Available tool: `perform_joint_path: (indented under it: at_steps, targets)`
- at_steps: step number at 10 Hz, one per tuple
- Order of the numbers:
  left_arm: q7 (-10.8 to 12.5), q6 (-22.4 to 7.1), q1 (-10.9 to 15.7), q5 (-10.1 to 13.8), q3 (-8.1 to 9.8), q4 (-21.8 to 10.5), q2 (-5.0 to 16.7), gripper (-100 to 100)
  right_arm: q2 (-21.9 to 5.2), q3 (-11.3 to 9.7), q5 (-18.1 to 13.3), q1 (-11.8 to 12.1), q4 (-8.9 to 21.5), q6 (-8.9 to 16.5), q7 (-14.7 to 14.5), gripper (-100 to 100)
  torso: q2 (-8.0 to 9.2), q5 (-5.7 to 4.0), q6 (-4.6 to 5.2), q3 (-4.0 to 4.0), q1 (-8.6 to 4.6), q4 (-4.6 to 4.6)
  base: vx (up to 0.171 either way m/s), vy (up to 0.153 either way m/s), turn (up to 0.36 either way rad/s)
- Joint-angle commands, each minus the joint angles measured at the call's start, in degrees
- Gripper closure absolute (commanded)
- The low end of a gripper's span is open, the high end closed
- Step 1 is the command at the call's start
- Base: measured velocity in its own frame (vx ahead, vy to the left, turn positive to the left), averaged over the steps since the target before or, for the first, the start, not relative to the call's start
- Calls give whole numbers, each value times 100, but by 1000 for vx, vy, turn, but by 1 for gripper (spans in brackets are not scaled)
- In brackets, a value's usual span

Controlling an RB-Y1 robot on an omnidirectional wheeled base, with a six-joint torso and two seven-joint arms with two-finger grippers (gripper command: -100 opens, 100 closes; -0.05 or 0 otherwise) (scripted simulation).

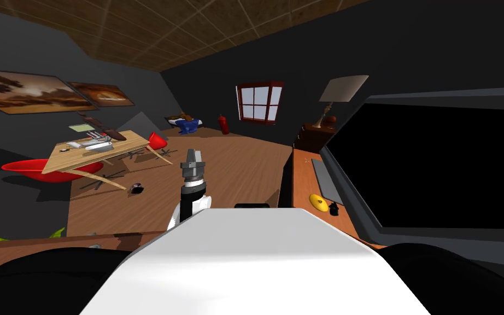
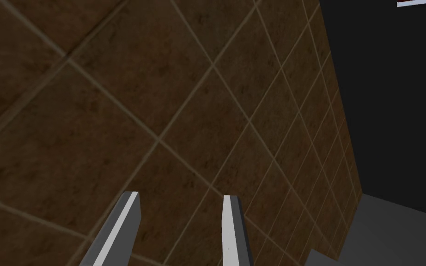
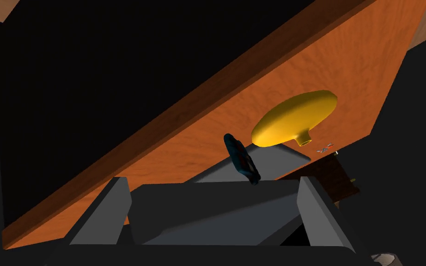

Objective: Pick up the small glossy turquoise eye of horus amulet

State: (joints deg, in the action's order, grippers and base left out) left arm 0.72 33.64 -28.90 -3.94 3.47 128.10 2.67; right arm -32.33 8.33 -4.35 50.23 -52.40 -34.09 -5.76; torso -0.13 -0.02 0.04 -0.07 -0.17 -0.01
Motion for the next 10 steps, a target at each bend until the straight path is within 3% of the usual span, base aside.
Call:
perform_joint_path:
  at_steps: [1,5,7,9,10]
  targets:
    - [0,0,0,0,0,0,0,0,-39,-16,-3,-19,189,-20,20,-100,0,0,0,0,0,0,23,-19,-55]
    - [0,0,1,0,-1,0,0,0,-272,-194,-58,-46,878,-38,33,-100,-4,0,-7,-2,-5,0,44,-37,222]
    - [0,0,1,0,0,0,0,0,-477,-397,-116,-114,1375,-55,55,-100,-4,0,-5,-2,-4,-1,60,-52,347]
    - [0,0,-1,0,1,0,0,0,-477,-397,-116,-114,1497,-55,55,-100,-11,-3,1,-6,-9,-2,37,-56,58]
    - [0,0,-1,0,1,0,0,0,-567,-506,-146,-160,1673,-62,69,-100,1,0,4,0,2,0,20,-37,220]
